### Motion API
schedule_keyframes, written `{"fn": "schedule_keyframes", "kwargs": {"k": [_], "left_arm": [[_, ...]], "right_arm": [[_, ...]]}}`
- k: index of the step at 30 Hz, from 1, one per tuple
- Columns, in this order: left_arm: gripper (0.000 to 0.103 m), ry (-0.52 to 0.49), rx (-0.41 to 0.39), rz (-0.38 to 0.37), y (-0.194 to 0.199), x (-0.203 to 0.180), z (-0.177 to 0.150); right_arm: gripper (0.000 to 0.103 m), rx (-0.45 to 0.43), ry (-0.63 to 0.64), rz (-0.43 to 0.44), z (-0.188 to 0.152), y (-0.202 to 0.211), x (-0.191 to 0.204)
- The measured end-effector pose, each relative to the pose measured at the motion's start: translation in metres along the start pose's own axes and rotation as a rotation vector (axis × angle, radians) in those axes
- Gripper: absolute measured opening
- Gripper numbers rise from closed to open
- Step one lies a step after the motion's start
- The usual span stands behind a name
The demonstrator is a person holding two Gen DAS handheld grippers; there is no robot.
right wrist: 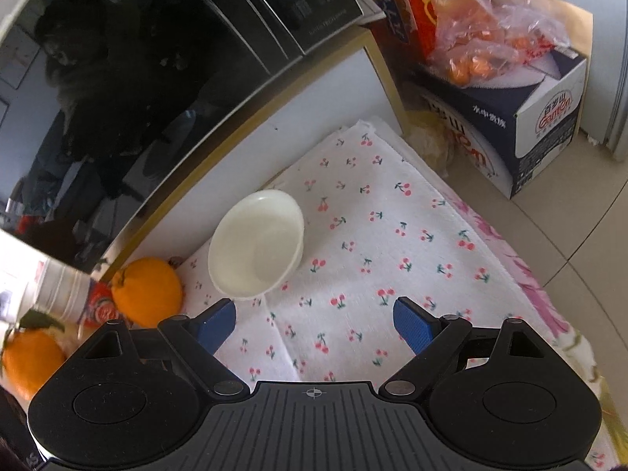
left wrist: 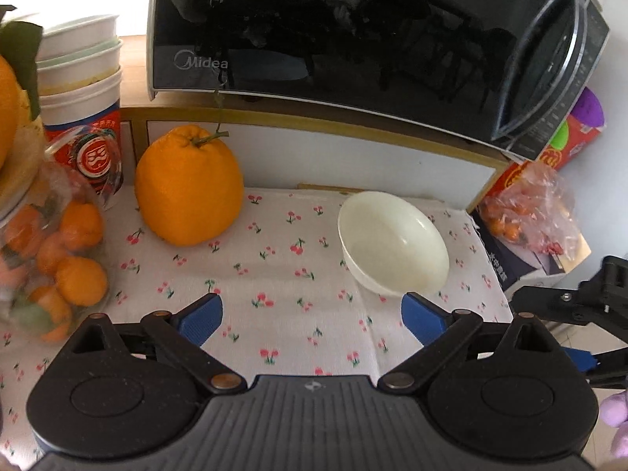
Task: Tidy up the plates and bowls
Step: 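Move both grippers to the small white bowl and close on its rim, then lift the small white bowl and lower it into the cream bowl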
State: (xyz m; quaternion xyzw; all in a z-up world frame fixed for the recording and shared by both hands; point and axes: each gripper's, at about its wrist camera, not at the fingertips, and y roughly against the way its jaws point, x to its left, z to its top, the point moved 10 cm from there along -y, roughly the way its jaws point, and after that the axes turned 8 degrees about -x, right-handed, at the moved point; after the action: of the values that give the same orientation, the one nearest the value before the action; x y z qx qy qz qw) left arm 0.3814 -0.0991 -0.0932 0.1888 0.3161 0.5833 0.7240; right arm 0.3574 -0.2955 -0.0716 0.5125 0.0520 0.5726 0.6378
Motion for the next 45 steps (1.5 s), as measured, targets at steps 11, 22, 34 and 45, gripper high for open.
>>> {"fn": "schedule_keyframes", "kwargs": {"k": [11, 22, 34, 45], "left_arm": [[0.060, 0.067, 0.007, -0.056, -0.028, -0.006, 0.013], [0.030, 0.117, 0.035, -0.122, -0.049, -0.017, 0.010], [0.011, 0.094, 0.014, -0.108, -0.056, -0.021, 0.009], [0.010, 0.077, 0.007, -0.092, -0.043, -0.021, 0.012]], "right_arm": [[0.089, 0.011, -0.050, -0.009, 0.011, -0.049, 0.009], [0.058, 0.067, -0.178, 0.045, 0.011, -0.078, 0.008], [0.010, 0.050, -0.123, 0.059, 0.005, -0.089, 0.015], [0.010, 0.049, -0.111, 0.057, 0.002, -0.075, 0.023]]}}
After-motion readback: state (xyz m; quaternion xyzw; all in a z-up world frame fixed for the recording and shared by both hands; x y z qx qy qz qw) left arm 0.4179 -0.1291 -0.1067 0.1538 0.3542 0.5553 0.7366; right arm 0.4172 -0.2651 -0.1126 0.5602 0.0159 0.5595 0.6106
